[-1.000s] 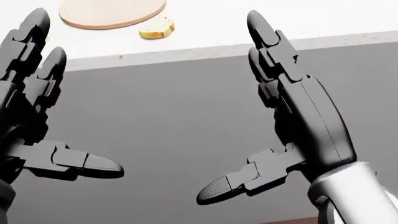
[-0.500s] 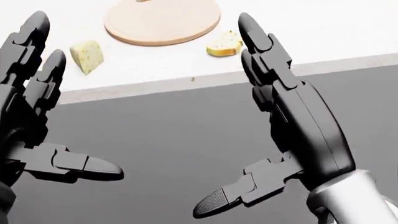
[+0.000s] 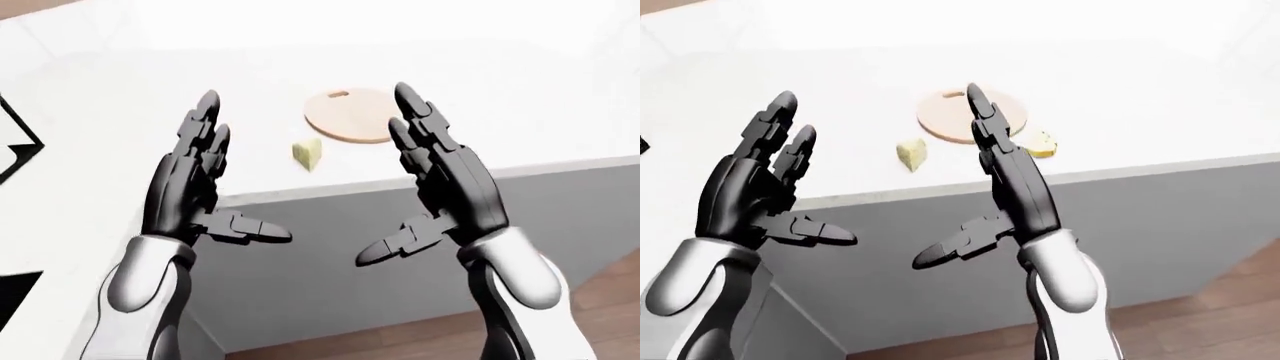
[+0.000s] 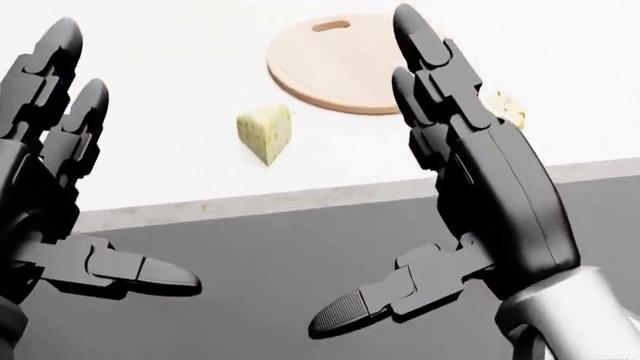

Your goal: Place the bread and cheese on the cutting board.

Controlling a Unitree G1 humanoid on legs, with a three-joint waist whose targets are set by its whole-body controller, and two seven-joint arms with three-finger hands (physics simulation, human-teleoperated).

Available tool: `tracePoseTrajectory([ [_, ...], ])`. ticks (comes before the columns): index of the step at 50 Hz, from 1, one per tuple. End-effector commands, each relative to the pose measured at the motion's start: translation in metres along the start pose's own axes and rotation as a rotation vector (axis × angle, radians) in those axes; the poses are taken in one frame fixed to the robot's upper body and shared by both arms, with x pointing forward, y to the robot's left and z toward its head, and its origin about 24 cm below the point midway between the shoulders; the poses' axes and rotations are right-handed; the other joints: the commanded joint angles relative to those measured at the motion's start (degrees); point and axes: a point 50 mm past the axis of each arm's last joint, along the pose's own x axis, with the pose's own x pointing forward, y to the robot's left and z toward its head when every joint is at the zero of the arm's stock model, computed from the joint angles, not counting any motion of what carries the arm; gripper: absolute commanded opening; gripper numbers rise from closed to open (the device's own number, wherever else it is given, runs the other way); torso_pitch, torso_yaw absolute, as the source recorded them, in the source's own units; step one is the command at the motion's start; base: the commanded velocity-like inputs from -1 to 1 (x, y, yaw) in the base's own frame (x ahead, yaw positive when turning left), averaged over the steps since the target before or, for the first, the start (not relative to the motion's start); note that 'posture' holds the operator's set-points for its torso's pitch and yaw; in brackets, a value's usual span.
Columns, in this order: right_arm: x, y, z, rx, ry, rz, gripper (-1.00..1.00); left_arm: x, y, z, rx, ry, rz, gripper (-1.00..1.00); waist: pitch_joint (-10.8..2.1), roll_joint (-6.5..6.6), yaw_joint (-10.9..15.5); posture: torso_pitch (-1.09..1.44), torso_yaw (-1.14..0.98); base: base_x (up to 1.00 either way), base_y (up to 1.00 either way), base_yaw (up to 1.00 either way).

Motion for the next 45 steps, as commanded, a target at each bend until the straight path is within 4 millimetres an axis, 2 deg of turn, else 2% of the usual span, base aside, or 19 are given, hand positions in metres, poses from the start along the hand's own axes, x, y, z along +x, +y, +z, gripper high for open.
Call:
tracePoseTrajectory([
  [1,0.0,-0.003,0.008,-0.009,-0.042,-0.024,1.0,0.0,-0.002,0.011,0.012,-0.06,-0.007,1.0,-0.52,0.74,-0.2,0.0,0.0,0.32,-0.16,0.0],
  [3,0.0,-0.004,0.008,-0.002,-0.041,-0.025,1.0,0.0,-0.002,0.011,0.012,-0.061,-0.007,1.0,-0.6,0.73,0.0,0.0,0.0,0.27,-0.23,0.0],
  [6,0.0,-0.004,0.01,0.005,-0.045,-0.026,1.0,0.0,-0.002,0.012,0.012,-0.062,-0.009,1.0,-1.61,0.91,0.1,0.0,0.0,0.16,-0.28,0.0],
  [9,0.001,-0.004,0.011,0.015,-0.046,-0.028,1.0,0.0,-0.002,0.012,0.013,-0.062,-0.01,1.0,-1.69,-0.32,0.5,0.0,0.0,0.17,-0.29,0.0],
  [12,0.0,-0.004,0.014,0.016,-0.06,-0.027,1.0,0.0,-0.002,0.013,0.013,-0.064,-0.011,1.0,-1.29,-2.98,0.8,0.0,0.0,0.13,-0.2,0.0],
  [13,-0.001,-0.004,0.015,0.011,-0.074,-0.027,1.0,0.0,-0.002,0.013,0.012,-0.064,-0.01,1.0,-2.3,-5.96,0.5,0.0,0.0,0.0,0.0,0.0],
  [14,-0.001,-0.004,0.015,0.008,-0.076,-0.027,1.0,0.0,-0.002,0.013,0.012,-0.064,-0.01,1.0,-1.26,-3.82,0.6,0.0,0.0,0.0,0.0,0.0],
  [15,-0.002,-0.003,0.015,0.005,-0.078,-0.028,1.0,0.0,-0.002,0.013,0.011,-0.064,-0.01,1.0,-1.05,-4.77,0.6,0.0,0.0,0.0,0.0,0.0],
  [16,-0.002,-0.004,0.014,0.005,-0.077,-0.029,1.0,0.0,-0.002,0.013,0.01,-0.063,-0.009,1.0,-0.7,-4.77,0.3,0.0,0.0,0.0,0.0,0.0],
  [21,-0.003,-0.003,0.015,0.001,-0.082,-0.027,1.0,-0.001,-0.003,0.011,0.01,-0.062,-0.009,1.0,-0.01,-3.36,0.0,0.0,0.0,0.0,0.0,0.0],
  [24,-0.002,-0.006,0.017,-0.009,-0.085,-0.044,1.0,-0.002,-0.002,0.012,0.009,-0.063,-0.008,1.0,-0.35,-2.39,-0.6,0.0,0.0,0.0,0.0,0.0],
  [27,0.002,-0.022,0.023,-0.039,-0.092,-0.104,1.0,-0.004,-0.001,0.017,0.008,-0.073,-0.006,1.0,-1.54,0.37,-1.2,0.0,0.0,0.0,0.0,0.0],
  [28,0.004,-0.028,0.025,-0.056,-0.092,-0.128,1.0,-0.004,0.0,0.018,0.008,-0.075,-0.005,1.0,-1.46,-0.45,-1.6,0.0,0.0,0.0,0.0,0.0],
  [31,0.015,-0.058,0.038,-0.124,-0.087,-0.228,1.0,-0.005,0.001,0.02,0.006,-0.08,-0.003,1.0,-2.04,-1.11,-1.3,0.0,0.0,0.0,0.0,0.0],
  [35,0.025,-0.087,0.051,-0.197,-0.035,-0.253,1.0,-0.006,0.003,0.021,0.003,-0.083,0.003,1.0,-1.95,-1.91,-1.0,0.0,0.0,0.0,0.0,0.0],
  [36,0.026,-0.092,0.048,-0.176,0.016,-0.246,1.0,-0.006,0.004,0.022,0.002,-0.084,0.004,1.0,-1.88,-2.06,-0.9,0.0,0.0,0.0,0.0,0.0],
  [38,0.029,-0.1,0.045,-0.286,0.054,-0.232,1.0,-0.007,0.005,0.022,0.002,-0.084,0.007,1.0,-1.75,-2.31,-0.8,0.0,0.0,0.0,0.0,0.0],
  [40,0.032,-0.11,0.031,-0.319,0.188,-0.179,1.0,-0.006,0.005,0.022,0.001,-0.084,0.007,1.0,-1.57,-2.52,-0.7,0.0,0.0,0.0,0.0,0.0],
  [45,0.037,-0.129,0.012,-0.638,0.35,-0.017,1.0,-0.004,0.004,0.024,0.009,-0.085,0.005,1.0,-1.45,-2.87,-0.8,0.0,0.0,0.0,0.0,0.0],
])
